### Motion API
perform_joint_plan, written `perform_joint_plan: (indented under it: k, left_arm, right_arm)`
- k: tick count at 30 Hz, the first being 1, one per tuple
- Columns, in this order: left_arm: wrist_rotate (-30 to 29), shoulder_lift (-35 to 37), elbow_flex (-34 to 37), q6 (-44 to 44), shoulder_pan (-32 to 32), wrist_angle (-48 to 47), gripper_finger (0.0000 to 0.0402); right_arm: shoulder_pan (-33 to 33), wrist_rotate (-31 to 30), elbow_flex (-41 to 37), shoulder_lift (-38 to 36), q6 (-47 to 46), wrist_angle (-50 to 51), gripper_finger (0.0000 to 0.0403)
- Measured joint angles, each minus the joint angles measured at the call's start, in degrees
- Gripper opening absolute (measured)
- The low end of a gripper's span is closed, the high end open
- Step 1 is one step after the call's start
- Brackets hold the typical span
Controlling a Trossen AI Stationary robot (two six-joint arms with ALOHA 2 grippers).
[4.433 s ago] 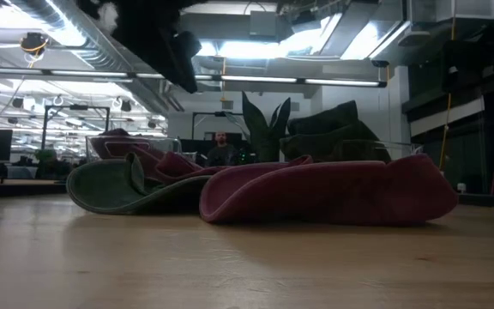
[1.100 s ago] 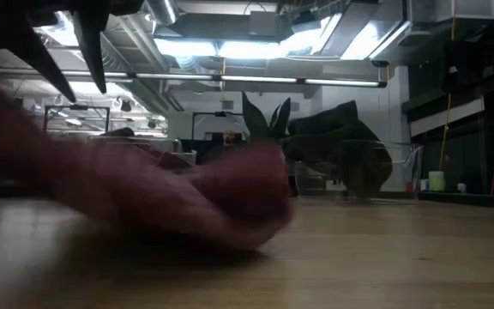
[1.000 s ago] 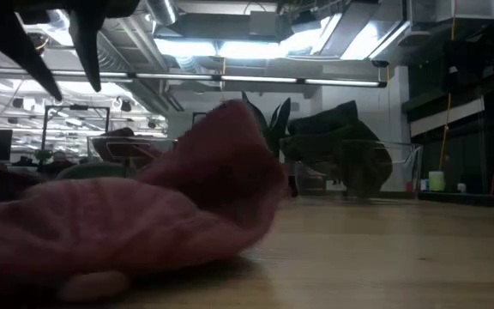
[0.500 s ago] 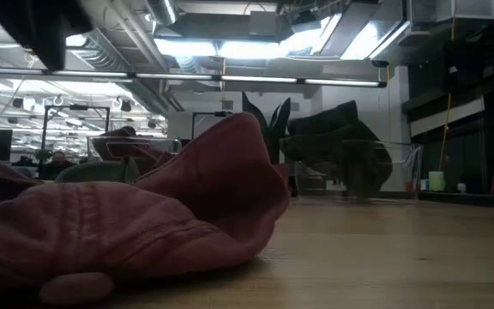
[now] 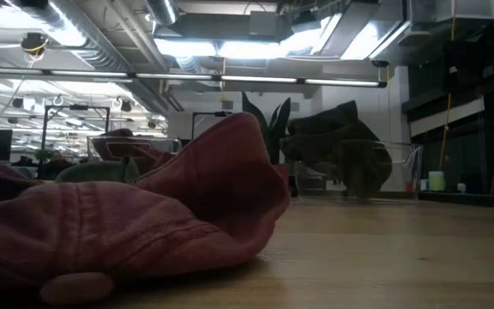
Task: Pick & Place hat
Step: Put the bottom red cap into the left bin
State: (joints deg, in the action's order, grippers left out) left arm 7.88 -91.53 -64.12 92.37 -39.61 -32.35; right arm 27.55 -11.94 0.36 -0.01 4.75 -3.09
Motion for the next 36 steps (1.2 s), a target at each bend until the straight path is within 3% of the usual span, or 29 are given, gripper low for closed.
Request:
perform_joint_plan:
  k: [5, 12, 17, 30, 36]
  left_arm:
    - [0.56, -4.14, 0.0, 10.42, -2.06, 7.63, 0.0152]
    - [-0.75, -8.12, 0.0, 16.42, -2.75, 6.88, 0.015]
    - [-6.66, -8.15, 0.0, 13.68, -2.27, 9.4, 0.015]
    - [-7.1, -8.11, 0.0, 10.37, -2.83, 6.41, 0.0152]
    - [-8.46, -8.11, 0.0, 8.88, -2.83, 6.24, 0.0182]
  right_arm:
    - [0.0, 0.02, 0.0, 0.0, 0.0, 0.0, 0.0252]
    - [0.0, 0.0, 0.0, 0.0, 0.0, 0.01, 0.0252]
    - [0.0, 0.0, 0.0, 0.0, 0.0, 0.0, 0.0252]
    - [0.0, 0.02, 0.0, 0.0, 0.0, 0.0, 0.0252]
    - [0.0, 0.0, 0.0, 0.0, 0.0, 0.0, 0.0252]
